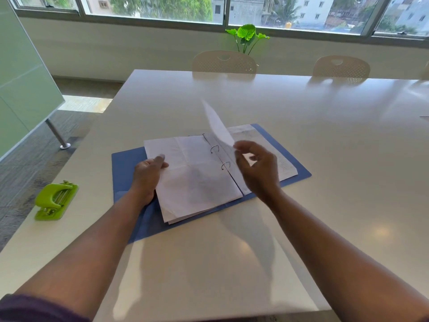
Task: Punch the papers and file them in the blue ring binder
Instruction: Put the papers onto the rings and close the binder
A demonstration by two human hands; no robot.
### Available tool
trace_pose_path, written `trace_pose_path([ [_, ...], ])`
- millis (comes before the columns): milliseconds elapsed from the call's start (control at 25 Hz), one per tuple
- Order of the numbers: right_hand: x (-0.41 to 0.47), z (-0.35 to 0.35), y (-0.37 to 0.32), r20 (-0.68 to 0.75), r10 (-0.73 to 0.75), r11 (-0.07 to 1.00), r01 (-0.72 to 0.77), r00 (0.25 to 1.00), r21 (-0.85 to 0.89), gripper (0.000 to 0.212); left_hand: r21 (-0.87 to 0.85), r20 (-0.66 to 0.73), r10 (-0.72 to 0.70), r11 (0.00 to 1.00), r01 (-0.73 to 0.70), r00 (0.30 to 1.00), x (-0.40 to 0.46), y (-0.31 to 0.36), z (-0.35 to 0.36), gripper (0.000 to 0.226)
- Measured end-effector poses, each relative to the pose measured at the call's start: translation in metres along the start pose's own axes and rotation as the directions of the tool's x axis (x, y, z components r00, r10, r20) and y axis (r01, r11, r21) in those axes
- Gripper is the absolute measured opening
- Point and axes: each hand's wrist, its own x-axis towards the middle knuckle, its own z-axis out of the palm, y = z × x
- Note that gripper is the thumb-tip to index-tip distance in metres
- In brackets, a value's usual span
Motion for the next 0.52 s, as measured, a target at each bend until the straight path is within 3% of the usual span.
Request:
trace_pose_path([
  [160,-0.020,0.024,-0.004,0.141,-0.337,0.935,0.348,0.931,-0.067,0.013,-0.044,0.012,-0.014,0.999,0.014,1.000,0.000,0.000,-0.005,0.073],
  [280,-0.034,0.039,-0.002,0.251,-0.443,0.880,0.471,0.861,-0.064,0.010,-0.062,0.028,0.000,0.998,0.002,1.000,-0.003,-0.001,-0.005,0.087],
  [440,-0.048,0.052,0.007,0.372,-0.472,0.849,0.526,0.799,-0.055,0.010,-0.092,0.075,-0.002,0.996,0.009,0.997,0.000,-0.001,-0.009,0.075],
  [520,-0.052,0.051,0.007,0.439,-0.474,0.834,0.549,0.763,-0.055,0.010,-0.072,0.046,-0.005,0.997,0.008,0.999,0.002,-0.001,-0.008,0.049],
])
